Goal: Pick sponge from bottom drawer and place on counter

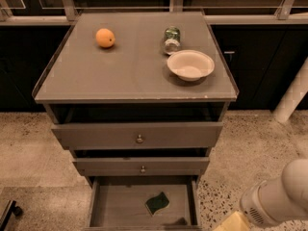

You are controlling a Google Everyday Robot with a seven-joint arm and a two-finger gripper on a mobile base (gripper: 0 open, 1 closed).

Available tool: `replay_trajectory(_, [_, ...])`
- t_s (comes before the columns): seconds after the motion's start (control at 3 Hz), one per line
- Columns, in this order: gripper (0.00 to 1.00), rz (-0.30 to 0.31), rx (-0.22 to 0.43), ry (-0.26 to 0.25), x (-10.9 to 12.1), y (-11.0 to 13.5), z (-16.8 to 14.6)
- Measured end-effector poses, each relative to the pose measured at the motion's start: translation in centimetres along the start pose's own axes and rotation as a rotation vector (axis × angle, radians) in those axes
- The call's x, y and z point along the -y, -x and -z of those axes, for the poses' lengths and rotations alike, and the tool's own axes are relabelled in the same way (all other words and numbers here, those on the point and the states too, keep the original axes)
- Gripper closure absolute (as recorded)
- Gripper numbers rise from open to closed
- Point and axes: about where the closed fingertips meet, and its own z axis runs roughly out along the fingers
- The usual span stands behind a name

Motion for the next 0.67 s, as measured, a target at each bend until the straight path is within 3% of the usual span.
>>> replay_trajectory(0.33, [0.0,-0.008,0.04,-0.029,0.96,0.46,-1.29])
replay_trajectory(0.67, [0.0,-0.007,0.041,-0.031,0.97,0.51,-1.22])
